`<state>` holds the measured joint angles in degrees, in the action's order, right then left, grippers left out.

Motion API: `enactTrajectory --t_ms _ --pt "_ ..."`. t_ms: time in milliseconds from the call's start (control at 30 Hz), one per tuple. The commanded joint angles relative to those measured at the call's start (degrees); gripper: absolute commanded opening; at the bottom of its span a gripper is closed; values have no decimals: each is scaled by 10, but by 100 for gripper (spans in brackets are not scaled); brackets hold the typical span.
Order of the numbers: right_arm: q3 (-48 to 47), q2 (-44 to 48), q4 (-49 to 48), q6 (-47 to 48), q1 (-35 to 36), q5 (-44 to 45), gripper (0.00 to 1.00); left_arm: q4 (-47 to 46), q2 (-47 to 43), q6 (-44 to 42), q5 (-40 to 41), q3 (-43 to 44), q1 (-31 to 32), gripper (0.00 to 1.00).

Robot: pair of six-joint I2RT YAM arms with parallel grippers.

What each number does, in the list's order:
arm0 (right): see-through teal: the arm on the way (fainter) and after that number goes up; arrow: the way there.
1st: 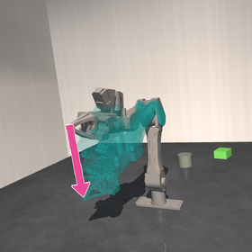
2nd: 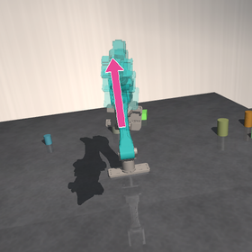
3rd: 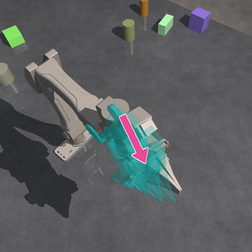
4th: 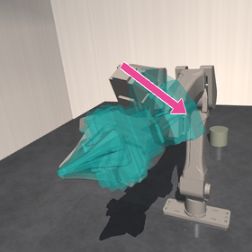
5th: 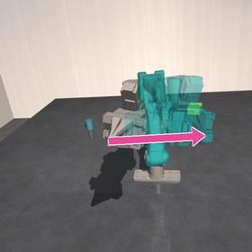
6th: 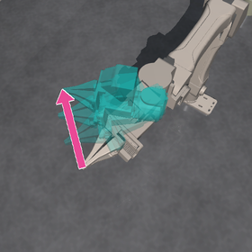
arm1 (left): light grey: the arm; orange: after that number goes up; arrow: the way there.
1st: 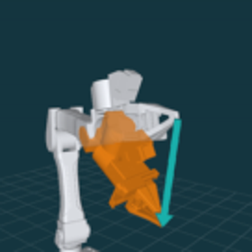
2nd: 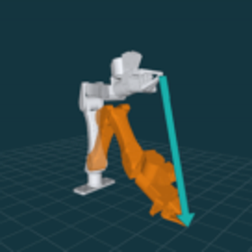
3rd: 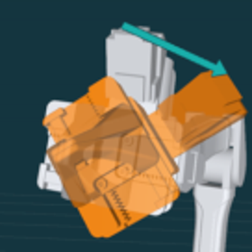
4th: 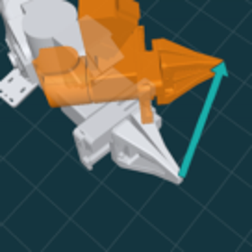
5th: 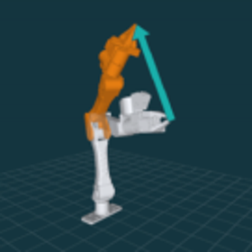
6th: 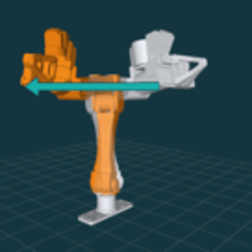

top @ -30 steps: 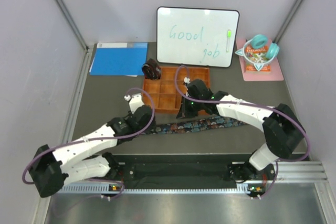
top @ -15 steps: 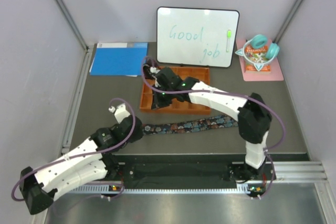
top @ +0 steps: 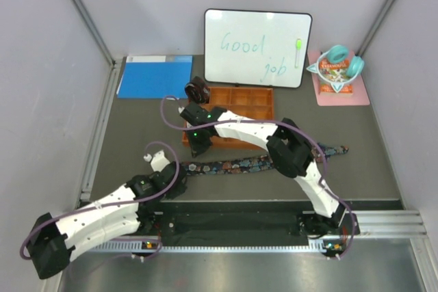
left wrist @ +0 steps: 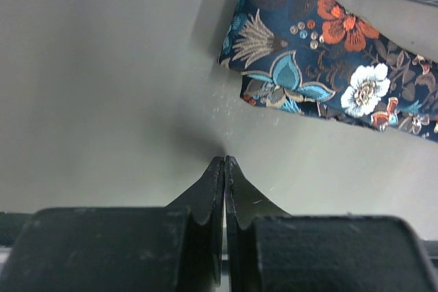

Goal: Roll the ties
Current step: Roll the tie at the center of the board.

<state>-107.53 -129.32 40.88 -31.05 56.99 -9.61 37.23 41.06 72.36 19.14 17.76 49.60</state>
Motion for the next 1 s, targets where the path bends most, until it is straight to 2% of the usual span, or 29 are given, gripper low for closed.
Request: enactTrajectory --t_ms 0,300,633,967 --pt "-48 -23 14 11 13 -1 0 -55 23 15 30 -9 2 4" --pt "-50 -47 12 12 15 -5 0 -121 89 6 63 -8 2 4" --pt "-19 -50 -18 0 17 -59 0 -165 190 6 111 -4 2 4" --pt "0 -33 -27 -8 17 -66 0 -170 214 -5 120 4 1 1"
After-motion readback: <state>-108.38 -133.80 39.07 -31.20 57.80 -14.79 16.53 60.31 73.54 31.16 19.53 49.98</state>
